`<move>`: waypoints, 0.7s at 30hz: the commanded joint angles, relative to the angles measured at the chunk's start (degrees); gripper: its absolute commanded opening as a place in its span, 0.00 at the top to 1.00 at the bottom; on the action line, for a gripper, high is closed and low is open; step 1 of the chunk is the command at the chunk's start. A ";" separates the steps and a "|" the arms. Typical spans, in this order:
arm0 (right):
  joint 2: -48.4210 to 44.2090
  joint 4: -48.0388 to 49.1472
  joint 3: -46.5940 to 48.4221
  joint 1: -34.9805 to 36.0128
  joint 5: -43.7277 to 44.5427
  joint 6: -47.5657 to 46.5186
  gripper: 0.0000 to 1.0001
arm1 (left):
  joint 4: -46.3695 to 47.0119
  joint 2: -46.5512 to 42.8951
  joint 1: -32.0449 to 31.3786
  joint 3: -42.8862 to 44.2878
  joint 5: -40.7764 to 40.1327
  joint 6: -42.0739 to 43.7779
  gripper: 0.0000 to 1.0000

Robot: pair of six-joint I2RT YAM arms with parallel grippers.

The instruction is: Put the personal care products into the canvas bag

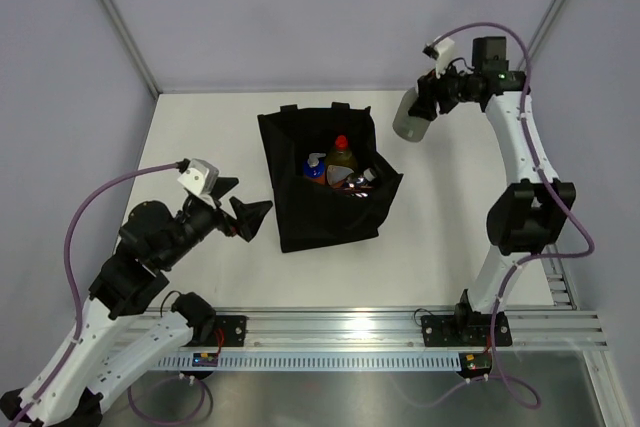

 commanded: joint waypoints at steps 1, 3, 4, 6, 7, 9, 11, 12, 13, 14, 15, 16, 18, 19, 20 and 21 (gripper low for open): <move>-11.91 -2.11 11.73 2.18 -6.43 6.79 1.00 | 3.20 -2.09 0.15 -0.89 0.97 -1.30 0.01; -14.54 -2.99 14.37 5.52 -5.64 7.58 1.00 | 3.28 -3.14 0.15 -1.15 1.32 -1.74 0.01; -15.34 -2.65 14.81 6.83 -5.20 7.94 1.00 | 3.28 -3.41 0.15 -1.07 1.50 -1.92 0.01; -17.01 -2.12 16.39 11.23 -3.89 8.90 1.00 | 3.02 -4.11 0.15 -0.63 1.59 -2.36 0.01; -17.28 -2.29 17.27 12.72 -3.36 8.91 1.00 | 2.85 -4.29 0.15 -0.45 1.68 -2.45 0.01; -17.89 -1.86 19.03 16.49 -2.74 9.43 1.00 | 2.41 -4.64 0.15 -0.01 1.68 -2.80 0.01; -17.72 -1.85 19.91 18.35 -3.96 9.43 1.00 | 1.36 -4.73 0.15 0.43 1.33 -2.89 0.01; -17.11 -2.38 20.00 20.02 -4.14 9.43 1.00 | 1.00 -4.64 0.15 0.86 1.15 -2.97 0.01; -16.76 -2.73 19.48 20.90 -4.58 9.17 1.00 | 0.65 -4.82 0.15 1.04 0.97 -3.06 0.01; -16.32 -3.17 18.95 21.61 -4.58 8.82 1.00 | 0.47 -4.82 0.15 1.13 0.62 -3.41 0.01; -15.45 -3.35 18.08 22.31 -4.32 8.04 1.00 | 0.47 -4.91 0.15 1.13 0.45 -3.50 0.01; -15.00 -3.35 17.20 23.54 -3.97 7.77 1.00 | 0.56 -4.99 0.15 0.87 0.27 -3.76 0.01; -13.69 -3.26 14.83 24.68 -3.44 6.63 1.00 | 0.82 -5.00 0.15 0.69 0.01 -4.20 0.01; -13.24 -3.35 13.43 25.91 -2.92 6.10 1.00 | 0.91 -4.91 0.15 0.52 -0.08 -4.38 0.01; -12.72 -3.52 12.89 26.62 -2.91 5.48 1.00 | 1.26 -4.91 0.15 0.34 -0.08 -4.64 0.01; -11.49 -5.09 12.45 27.23 -3.44 4.09 1.00 | 1.44 -4.73 0.15 0.25 -0.08 -4.73 0.01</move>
